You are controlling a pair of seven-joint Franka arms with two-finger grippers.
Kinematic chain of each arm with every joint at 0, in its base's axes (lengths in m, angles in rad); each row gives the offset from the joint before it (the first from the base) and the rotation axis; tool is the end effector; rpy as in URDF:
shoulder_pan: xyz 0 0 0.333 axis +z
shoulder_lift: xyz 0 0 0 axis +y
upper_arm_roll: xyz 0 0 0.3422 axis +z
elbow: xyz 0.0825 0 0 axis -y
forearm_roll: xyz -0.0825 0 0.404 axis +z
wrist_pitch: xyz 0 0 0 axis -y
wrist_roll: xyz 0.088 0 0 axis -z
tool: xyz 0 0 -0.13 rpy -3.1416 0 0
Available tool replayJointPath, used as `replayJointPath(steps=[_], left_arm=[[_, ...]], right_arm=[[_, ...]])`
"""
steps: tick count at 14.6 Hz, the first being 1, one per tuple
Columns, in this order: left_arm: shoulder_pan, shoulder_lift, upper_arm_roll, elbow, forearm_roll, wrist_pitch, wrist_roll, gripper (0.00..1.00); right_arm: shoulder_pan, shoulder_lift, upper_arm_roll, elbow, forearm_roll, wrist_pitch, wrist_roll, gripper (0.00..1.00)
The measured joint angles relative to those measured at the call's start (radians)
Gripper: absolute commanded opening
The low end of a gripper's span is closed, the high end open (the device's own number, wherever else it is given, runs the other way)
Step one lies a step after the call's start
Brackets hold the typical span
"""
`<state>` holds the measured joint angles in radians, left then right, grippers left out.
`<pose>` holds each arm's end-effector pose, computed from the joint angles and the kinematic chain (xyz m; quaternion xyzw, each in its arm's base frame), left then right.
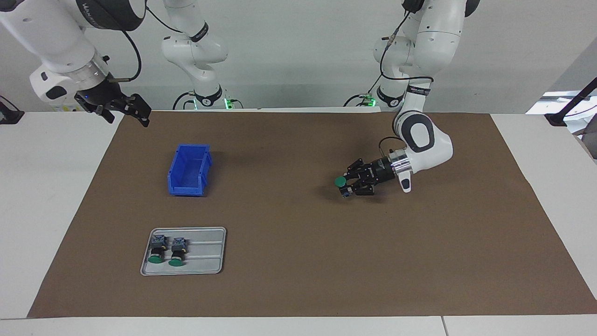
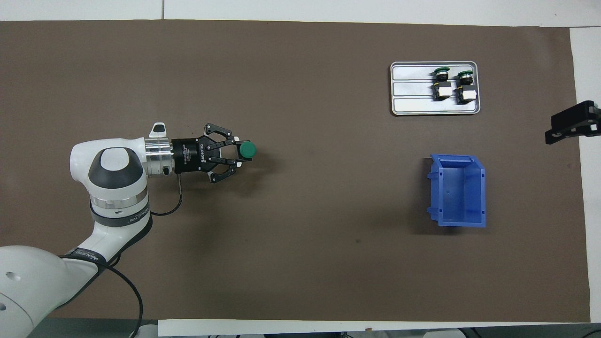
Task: Place and press button with both arms
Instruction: 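Lower the button onto the table and open the left gripper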
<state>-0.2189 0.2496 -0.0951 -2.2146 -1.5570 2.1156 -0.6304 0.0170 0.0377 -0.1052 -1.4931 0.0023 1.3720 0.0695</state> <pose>0.5228 -0.2385 0.2716 0.6129 0.5654 -0.3580 0.4201 0.5599 -0.0480 0.6283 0.9938 -0.0785 -0.0792 0.0001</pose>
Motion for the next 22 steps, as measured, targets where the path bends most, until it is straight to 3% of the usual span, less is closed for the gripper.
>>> replayJointPath(steps=[7,22], left_arm=[[0.007,0.052,-0.001,-0.013,-0.112,-0.068,0.116,0.03],[0.000,0.091,-0.006,-0.016,-0.166,-0.104,0.194,0.03]], right_arm=[[0.000,0.000,0.000,0.000,0.000,0.000,0.000,0.99],[0.000,0.000,0.000,0.000,0.000,0.000,0.000,0.99]])
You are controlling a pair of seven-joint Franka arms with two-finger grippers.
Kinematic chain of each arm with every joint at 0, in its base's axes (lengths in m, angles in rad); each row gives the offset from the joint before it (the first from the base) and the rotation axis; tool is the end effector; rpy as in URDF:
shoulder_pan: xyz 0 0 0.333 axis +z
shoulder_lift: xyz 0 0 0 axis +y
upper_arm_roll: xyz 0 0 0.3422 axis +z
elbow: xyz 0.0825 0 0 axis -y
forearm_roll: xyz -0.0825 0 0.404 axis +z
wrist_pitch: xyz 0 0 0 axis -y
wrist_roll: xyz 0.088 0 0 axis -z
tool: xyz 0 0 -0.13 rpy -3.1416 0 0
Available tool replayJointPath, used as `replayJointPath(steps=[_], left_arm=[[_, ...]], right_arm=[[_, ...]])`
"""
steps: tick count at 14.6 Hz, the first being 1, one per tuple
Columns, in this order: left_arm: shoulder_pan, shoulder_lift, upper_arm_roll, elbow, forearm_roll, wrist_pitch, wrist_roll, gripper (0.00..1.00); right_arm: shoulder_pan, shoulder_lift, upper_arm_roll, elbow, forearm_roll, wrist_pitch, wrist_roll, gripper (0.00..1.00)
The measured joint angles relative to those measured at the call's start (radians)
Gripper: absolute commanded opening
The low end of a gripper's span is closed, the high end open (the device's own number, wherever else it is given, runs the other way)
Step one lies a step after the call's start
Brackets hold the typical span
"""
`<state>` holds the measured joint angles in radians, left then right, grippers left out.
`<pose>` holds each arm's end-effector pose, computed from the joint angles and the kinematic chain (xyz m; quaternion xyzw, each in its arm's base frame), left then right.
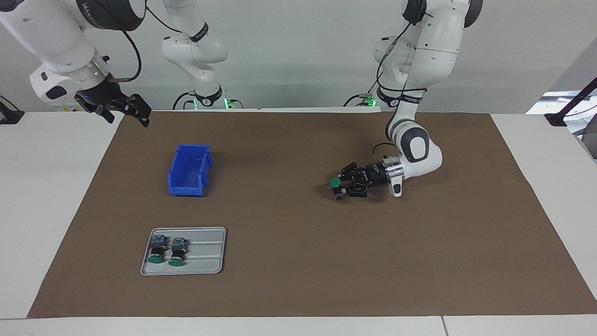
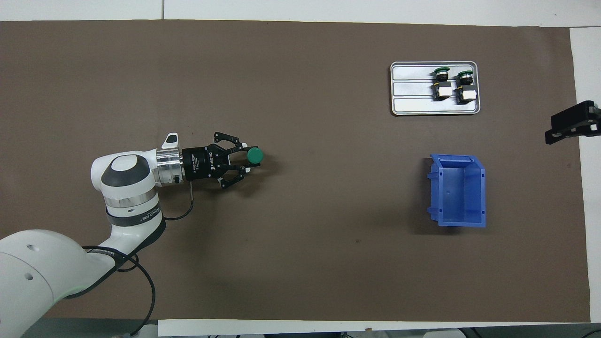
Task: Place and press button with both arms
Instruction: 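Lower the button onto the table and open the left gripper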
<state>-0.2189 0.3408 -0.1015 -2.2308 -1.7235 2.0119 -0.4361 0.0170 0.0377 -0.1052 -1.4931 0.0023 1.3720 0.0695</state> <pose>0.5097 -0.2528 0.2288 0.5848 0.5339 -0.3877 0.4718 0.5599 -0.0480 0.6283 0.9938 -0.0785 -0.0792 0.0001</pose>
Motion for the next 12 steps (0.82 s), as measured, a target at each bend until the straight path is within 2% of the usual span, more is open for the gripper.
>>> replayJointPath(steps=[10,12], left_arm=[[-0.029,0.004,-0.003,0.000,-0.027,0.032,0.001,0.04],[-0.035,0.004,-0.003,0.000,-0.027,0.039,0.001,0.07]], right_arm=[[0.000,0.000,0.000,0.000,0.000,0.000,0.000,0.99],[0.000,0.000,0.000,0.000,0.000,0.000,0.000,0.99]])
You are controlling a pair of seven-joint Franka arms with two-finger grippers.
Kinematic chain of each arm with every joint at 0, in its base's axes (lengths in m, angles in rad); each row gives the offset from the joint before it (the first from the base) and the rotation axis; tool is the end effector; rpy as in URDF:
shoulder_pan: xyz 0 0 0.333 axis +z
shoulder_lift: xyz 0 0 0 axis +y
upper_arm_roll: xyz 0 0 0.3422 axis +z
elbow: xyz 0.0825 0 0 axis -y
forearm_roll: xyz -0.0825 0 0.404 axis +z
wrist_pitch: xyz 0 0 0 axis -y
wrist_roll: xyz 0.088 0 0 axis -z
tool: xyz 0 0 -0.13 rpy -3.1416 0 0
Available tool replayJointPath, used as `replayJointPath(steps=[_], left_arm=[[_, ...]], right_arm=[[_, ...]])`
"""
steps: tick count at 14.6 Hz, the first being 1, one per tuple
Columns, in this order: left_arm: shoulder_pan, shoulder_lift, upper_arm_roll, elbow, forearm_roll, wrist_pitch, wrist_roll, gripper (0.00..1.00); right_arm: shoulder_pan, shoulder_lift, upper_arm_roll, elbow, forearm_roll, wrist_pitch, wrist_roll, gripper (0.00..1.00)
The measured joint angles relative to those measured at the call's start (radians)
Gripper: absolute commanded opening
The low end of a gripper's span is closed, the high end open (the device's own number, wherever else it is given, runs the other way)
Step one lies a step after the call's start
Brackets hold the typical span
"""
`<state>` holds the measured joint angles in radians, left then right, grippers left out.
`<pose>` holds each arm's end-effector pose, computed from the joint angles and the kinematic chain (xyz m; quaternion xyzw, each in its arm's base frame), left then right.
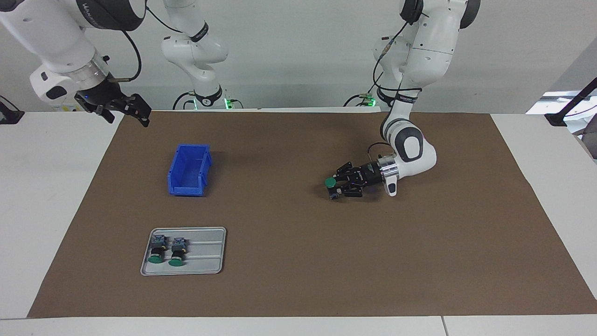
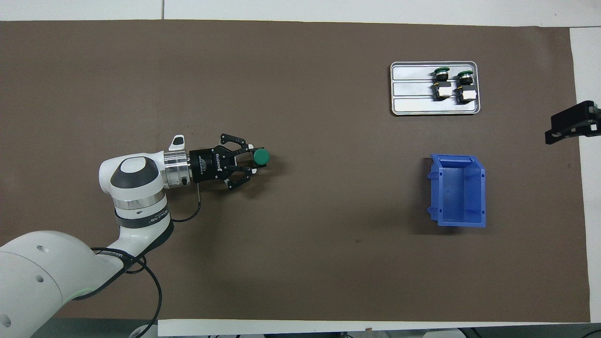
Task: Place and press button with both arms
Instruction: 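Lower the button onto the table and open the left gripper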
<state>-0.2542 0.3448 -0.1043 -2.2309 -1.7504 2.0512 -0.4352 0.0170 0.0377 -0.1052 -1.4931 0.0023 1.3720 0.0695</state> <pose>0.5037 -0.2676 0.2246 0.5872 0.5404 -0.3826 0.4656 0.5599 -0.0480 0.6283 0.9938 -0.0785 -0.0792 0.0001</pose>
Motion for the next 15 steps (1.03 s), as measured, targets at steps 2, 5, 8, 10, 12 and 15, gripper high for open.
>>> replayJointPath(steps=[2,5,8,10,12,15], left_arm=[[-0.005,0.000,0.000,0.000,0.000,0.004,0.000,0.13],[-0.006,0.001,0.000,0.000,0.000,0.010,0.000,0.23],[-0.005,0.002,0.000,-0.002,-0.001,0.013,0.000,0.32],[-0.005,0.002,0.000,-0.002,-0.001,0.013,0.000,0.45],[-0.005,0.003,0.000,-0.004,-0.001,0.015,0.001,0.55],[-0.003,0.003,0.002,-0.008,-0.002,0.030,-0.001,0.79]], right_arm=[[0.000,0.000,0.000,0.000,0.000,0.000,0.000,0.99],[0.000,0.000,0.000,0.000,0.000,0.000,0.000,0.99],[0.000,0.000,0.000,0.000,0.000,0.000,0.000,0.99],[0.000,0.000,0.000,0.000,0.000,0.000,0.000,0.99],[0.000,0.000,0.000,0.000,0.000,0.000,0.000,0.98],[0.000,0.000,0.000,0.000,0.000,0.000,0.000,0.98]])
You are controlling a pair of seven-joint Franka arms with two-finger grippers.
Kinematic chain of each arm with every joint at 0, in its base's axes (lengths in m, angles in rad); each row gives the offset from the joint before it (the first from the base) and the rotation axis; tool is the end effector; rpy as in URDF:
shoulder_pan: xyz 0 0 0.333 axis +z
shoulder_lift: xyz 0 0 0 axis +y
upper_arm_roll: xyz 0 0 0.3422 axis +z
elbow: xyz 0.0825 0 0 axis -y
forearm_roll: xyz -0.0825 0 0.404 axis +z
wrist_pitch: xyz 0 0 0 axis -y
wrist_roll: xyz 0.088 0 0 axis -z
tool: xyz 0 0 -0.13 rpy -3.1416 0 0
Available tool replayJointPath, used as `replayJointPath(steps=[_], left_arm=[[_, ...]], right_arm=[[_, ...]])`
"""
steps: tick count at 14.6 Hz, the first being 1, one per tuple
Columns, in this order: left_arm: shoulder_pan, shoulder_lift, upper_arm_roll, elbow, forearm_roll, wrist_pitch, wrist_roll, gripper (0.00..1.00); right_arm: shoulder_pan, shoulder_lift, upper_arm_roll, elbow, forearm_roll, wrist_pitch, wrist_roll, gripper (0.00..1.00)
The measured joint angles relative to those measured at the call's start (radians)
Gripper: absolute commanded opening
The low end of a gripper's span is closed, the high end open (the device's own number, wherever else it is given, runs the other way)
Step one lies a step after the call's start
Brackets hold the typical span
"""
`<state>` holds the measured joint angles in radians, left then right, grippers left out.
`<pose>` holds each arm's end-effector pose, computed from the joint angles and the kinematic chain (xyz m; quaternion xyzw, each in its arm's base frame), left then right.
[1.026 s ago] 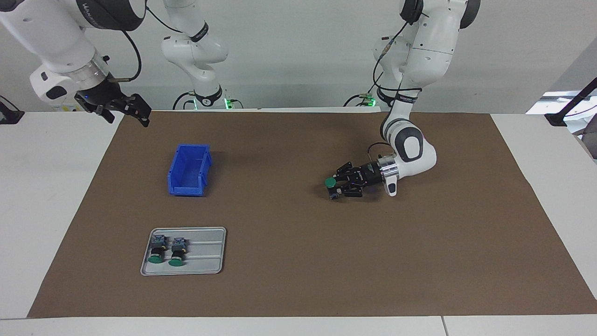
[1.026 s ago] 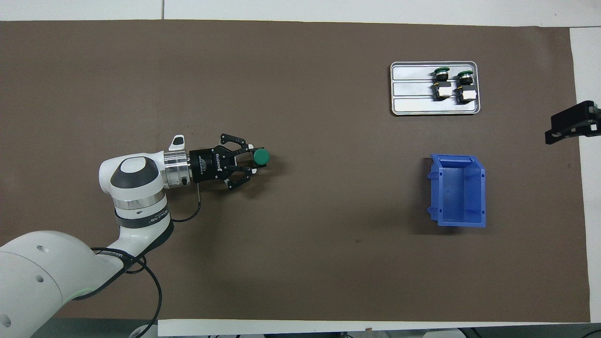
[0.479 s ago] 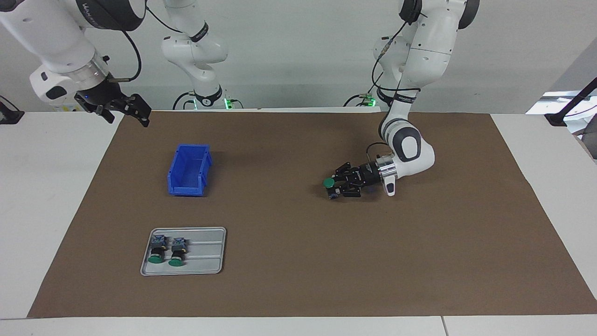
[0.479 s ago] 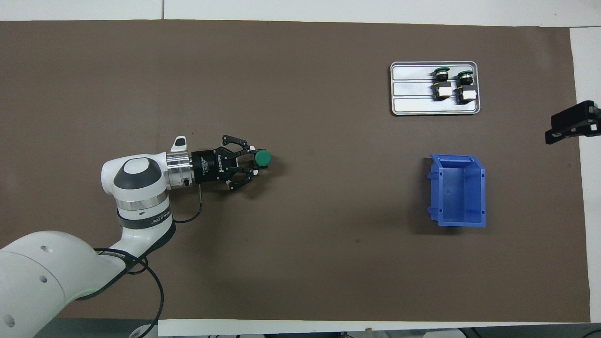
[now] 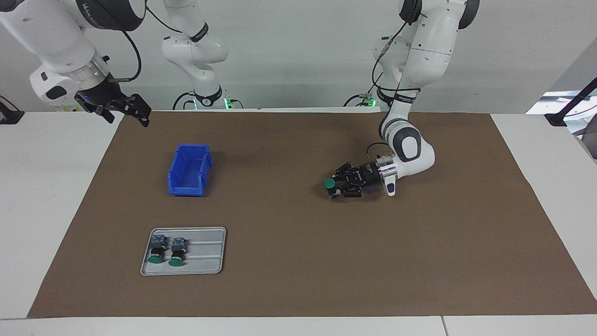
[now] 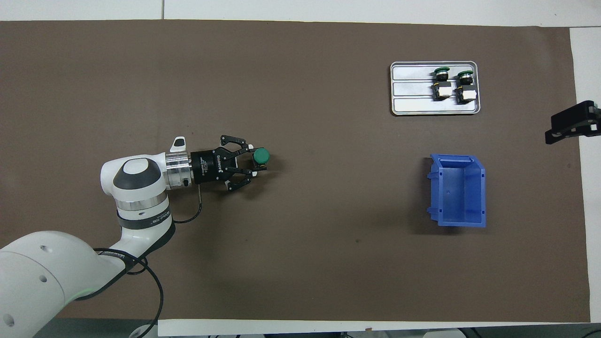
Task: Place and press button with both arms
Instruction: 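Lower the button onto the table and open the left gripper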
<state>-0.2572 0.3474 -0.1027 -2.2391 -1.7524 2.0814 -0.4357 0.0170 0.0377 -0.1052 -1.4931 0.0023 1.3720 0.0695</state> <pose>0.5018 -0.2635 0.2177 0.5880 0.5523 -0.3735 0.4580 0.5599 -0.0480 0.6283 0.9938 -0.0785 -0.0792 0.0001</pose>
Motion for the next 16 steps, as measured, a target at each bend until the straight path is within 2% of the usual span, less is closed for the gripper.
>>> replayJointPath(steps=[1,8,13,16], left_arm=[[0.000,0.000,0.000,-0.001,0.000,0.007,-0.002,1.00],[0.000,-0.014,0.002,-0.001,-0.001,0.011,-0.014,1.00],[0.000,-0.067,0.003,-0.006,0.005,0.032,-0.034,1.00],[0.000,-0.104,0.003,-0.013,0.057,0.064,-0.072,1.00]], right_arm=[[0.000,0.000,0.000,0.000,0.000,0.000,0.000,0.99],[0.000,0.000,0.000,0.000,0.000,0.000,0.000,0.99],[0.000,0.000,0.000,0.000,0.000,0.000,0.000,0.99],[0.000,0.000,0.000,0.000,0.000,0.000,0.000,0.99]])
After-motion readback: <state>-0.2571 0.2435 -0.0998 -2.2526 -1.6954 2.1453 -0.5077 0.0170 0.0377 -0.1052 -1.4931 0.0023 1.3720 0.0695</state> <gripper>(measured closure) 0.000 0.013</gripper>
